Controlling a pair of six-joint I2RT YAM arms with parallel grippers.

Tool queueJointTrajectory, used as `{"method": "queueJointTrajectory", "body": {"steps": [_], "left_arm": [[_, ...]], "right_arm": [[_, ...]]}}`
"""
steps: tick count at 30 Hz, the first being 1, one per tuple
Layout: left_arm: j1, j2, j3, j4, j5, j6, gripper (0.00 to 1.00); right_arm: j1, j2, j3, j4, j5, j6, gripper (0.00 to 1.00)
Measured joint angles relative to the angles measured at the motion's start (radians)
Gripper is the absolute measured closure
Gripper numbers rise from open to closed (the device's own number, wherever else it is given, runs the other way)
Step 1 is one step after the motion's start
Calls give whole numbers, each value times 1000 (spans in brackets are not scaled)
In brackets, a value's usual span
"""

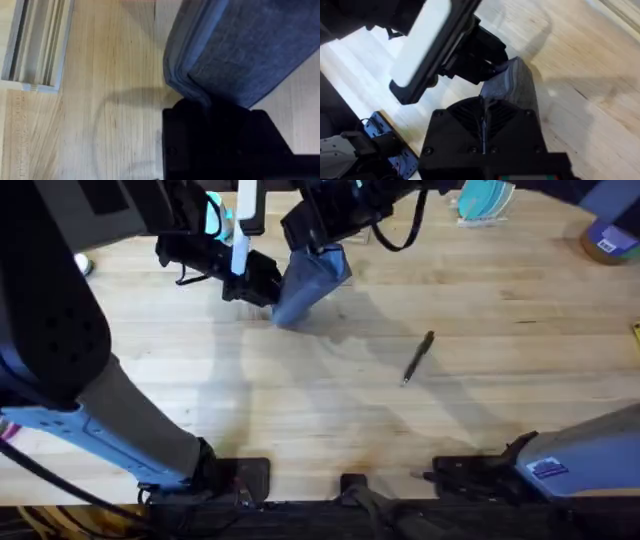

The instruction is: Unzip the bag, pick up the pens from the table one at a time and place them inside, then zip the bag closed.

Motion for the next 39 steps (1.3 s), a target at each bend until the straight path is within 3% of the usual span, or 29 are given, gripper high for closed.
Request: {"method": "queueJointTrajectory", "body": {"steps": [10,15,16,22,23,24,28,39], "left_arm": [[0,0,0,-3,1,0,959],[-5,0,0,-3,14,0,959],[-7,0,0,-3,19,0,959],[-21,0,2,-8,68,-1,959],[-24,0,2,-11,85,-2,959],[-50,0,2,-16,106,-3,959],[-46,0,2,-15,110,-4,959],[-46,0,2,-15,110,-4,959]], "right_arm": [[0,0,4,-44,-17,-3,973],[-50,-1,8,-114,-43,-4,973],[-69,-3,8,-134,-48,-2,916],[-205,-36,8,-203,-51,-4,91],[-232,-48,8,-200,-51,-8,27],[-304,-104,9,-209,-51,-8,8],[-392,-192,14,-211,-51,-8,8],[-542,-297,27,-236,-55,-8,8]]}}
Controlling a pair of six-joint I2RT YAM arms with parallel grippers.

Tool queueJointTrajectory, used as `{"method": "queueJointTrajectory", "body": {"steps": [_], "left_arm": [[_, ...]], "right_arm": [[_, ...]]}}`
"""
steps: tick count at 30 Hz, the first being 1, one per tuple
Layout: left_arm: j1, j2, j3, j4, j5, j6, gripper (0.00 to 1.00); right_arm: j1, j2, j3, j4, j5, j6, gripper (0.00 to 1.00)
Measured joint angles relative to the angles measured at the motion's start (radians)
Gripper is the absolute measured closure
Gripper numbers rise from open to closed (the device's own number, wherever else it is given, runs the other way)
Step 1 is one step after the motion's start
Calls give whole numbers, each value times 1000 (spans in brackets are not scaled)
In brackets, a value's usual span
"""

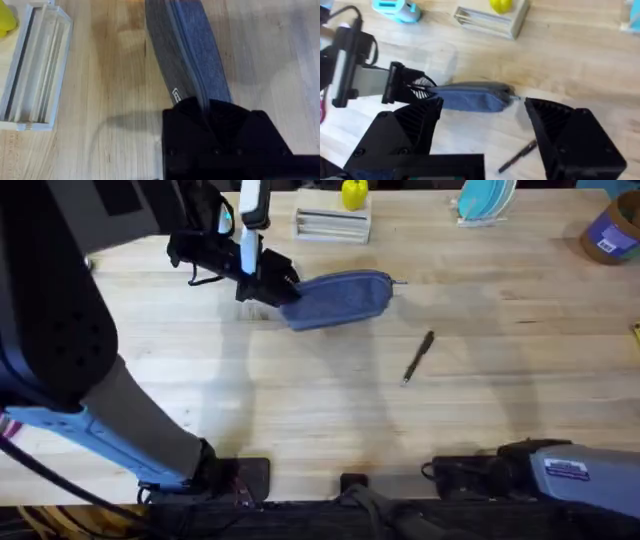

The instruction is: Unzip the bag, pick up the pens from the table one at a time and place them inside, then zip the bag closed.

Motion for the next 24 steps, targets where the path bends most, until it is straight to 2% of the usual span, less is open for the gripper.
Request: {"method": "queueJointTrajectory", "body": {"steps": [5,12,18,24], "left_arm": [[0,0,0,0,0,0,959],[0,0,0,0,0,0,959],[0,0,0,0,0,0,959],[0,0,0,0,0,0,959]], "right_arm": [[-20,0,0,-58,0,-61,7],[-20,11,0,-174,0,-361,7],[-20,93,0,-126,1,-569,7],[-20,172,0,-131,1,-639,8]]}}
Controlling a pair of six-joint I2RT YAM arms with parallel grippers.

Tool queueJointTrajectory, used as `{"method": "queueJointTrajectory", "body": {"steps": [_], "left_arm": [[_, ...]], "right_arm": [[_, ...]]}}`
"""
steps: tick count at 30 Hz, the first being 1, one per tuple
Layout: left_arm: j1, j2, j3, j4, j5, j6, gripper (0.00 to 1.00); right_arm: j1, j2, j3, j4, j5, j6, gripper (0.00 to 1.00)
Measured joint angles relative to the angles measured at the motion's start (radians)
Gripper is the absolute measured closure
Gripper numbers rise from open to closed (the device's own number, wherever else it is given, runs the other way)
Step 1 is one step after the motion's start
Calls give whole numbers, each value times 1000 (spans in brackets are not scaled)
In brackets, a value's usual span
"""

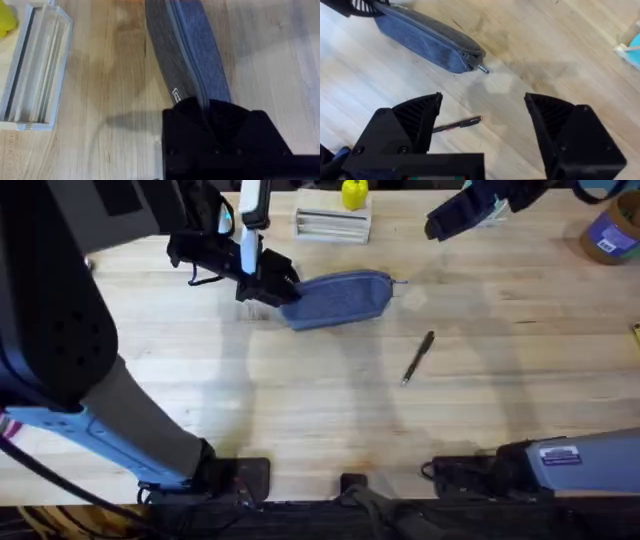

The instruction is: Unzip the bag, pick up the pens from the table one at a time and place them inside, then zip the bag closed.

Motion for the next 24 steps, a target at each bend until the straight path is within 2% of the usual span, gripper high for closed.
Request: {"method": "queueJointTrajectory", "body": {"steps": [5,8,17,24], "left_arm": [[0,0,0,0,0,0,959],[0,0,0,0,0,0,959],[0,0,0,0,0,0,959],[0,0,0,0,0,0,959]], "right_arm": [[0,26,0,4,-5,-40,7],[-2,29,0,-19,-25,-118,7],[-56,28,-66,-59,-233,-423,8],[-71,29,-124,-54,-300,-463,8]]}}
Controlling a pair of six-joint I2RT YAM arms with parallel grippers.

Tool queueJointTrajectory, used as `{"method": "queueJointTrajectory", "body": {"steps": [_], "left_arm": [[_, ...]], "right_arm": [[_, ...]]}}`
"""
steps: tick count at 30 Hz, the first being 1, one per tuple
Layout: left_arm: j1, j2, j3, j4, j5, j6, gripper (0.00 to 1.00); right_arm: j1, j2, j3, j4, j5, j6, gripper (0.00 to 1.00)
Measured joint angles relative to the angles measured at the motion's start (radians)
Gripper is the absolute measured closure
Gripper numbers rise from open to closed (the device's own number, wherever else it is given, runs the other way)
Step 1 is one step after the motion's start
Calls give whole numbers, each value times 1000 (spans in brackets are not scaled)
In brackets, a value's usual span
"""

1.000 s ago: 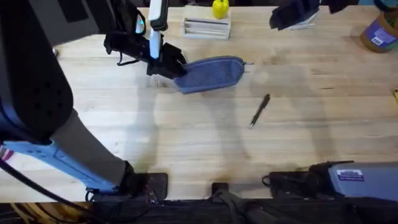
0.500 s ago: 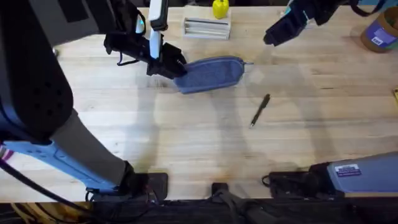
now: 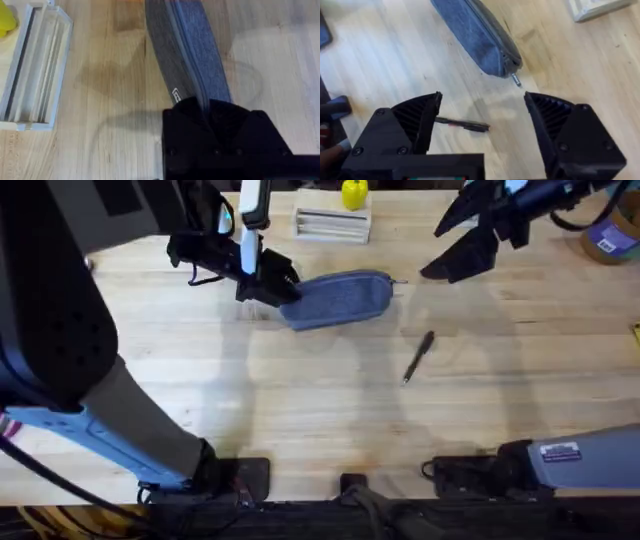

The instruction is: Unzip the bag, pick up the pens from the table one at a time and place them inside, then zip the bag closed.

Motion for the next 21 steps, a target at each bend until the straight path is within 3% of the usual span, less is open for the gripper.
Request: {"method": "queueJointTrajectory", "body": {"steps": [8,12,15,21], "left_arm": [[0,0,0,0,0,0,959],[0,0,0,0,0,0,959],[0,0,0,0,0,0,959],[0,0,0,0,0,0,959]], "right_arm": [[0,11,-74,34,-24,-38,8],[0,44,-80,73,-31,29,7],[-1,99,-80,165,-52,273,8],[-24,173,-80,184,-109,670,8]]}}
